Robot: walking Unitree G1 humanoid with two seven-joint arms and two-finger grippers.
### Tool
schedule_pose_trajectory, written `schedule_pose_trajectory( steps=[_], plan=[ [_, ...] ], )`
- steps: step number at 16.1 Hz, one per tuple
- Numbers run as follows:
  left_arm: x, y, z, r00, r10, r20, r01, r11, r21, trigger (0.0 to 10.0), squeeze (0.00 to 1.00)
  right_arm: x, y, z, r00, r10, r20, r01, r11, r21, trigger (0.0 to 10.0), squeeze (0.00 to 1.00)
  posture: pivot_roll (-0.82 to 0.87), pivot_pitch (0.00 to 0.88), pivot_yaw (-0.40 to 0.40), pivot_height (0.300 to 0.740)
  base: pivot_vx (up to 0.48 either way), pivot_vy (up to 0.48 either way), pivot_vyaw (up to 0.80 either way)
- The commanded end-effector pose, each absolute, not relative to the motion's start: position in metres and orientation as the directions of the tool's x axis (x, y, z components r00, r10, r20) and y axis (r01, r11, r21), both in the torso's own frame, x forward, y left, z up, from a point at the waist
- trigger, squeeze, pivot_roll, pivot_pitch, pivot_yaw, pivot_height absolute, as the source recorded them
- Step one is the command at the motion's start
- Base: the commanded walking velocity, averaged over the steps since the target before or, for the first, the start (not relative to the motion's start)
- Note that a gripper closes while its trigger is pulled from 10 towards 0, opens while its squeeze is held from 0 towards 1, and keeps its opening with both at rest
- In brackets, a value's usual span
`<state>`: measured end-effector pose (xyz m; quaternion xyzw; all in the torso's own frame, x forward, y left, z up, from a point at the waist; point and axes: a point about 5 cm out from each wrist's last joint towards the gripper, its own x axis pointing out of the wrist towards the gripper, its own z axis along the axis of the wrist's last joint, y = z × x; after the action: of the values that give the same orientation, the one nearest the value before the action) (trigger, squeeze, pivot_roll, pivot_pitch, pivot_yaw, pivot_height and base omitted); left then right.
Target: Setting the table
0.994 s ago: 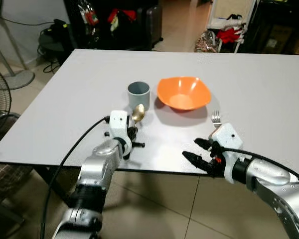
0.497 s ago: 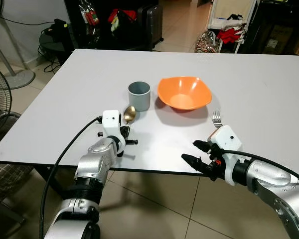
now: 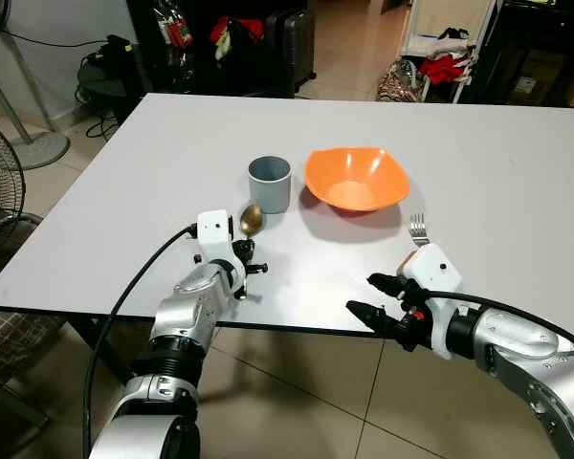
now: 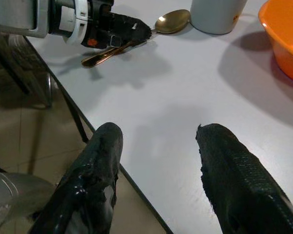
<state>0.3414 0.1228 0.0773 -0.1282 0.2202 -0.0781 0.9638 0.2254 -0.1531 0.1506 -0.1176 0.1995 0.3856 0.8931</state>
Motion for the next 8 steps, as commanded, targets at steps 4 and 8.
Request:
schedule_pose_trajectory(
  steps=[4, 8],
  plan=[
    [0.341, 0.123, 0.075, 0.884, -0.202, -0.422, 0.067, 0.947, -0.313, 10.0, 1.0, 0.225, -0.154, 0.154, 0.621, 0.651, -0.437, -0.743, 0.667, -0.062, 10.0, 0.0, -0.19, 0.003, 0.01, 0.74, 0.0, 0.0, 0.0],
    [0.333, 0.142, 0.107, 0.951, -0.117, -0.285, 0.018, 0.945, -0.326, 10.0, 1.0, 0.233, -0.157, 0.157, 0.708, 0.6, -0.371, -0.678, 0.725, -0.121, 10.0, 0.45, -0.16, 0.0, 0.009, 0.74, 0.0, 0.0, 0.0]
  ],
)
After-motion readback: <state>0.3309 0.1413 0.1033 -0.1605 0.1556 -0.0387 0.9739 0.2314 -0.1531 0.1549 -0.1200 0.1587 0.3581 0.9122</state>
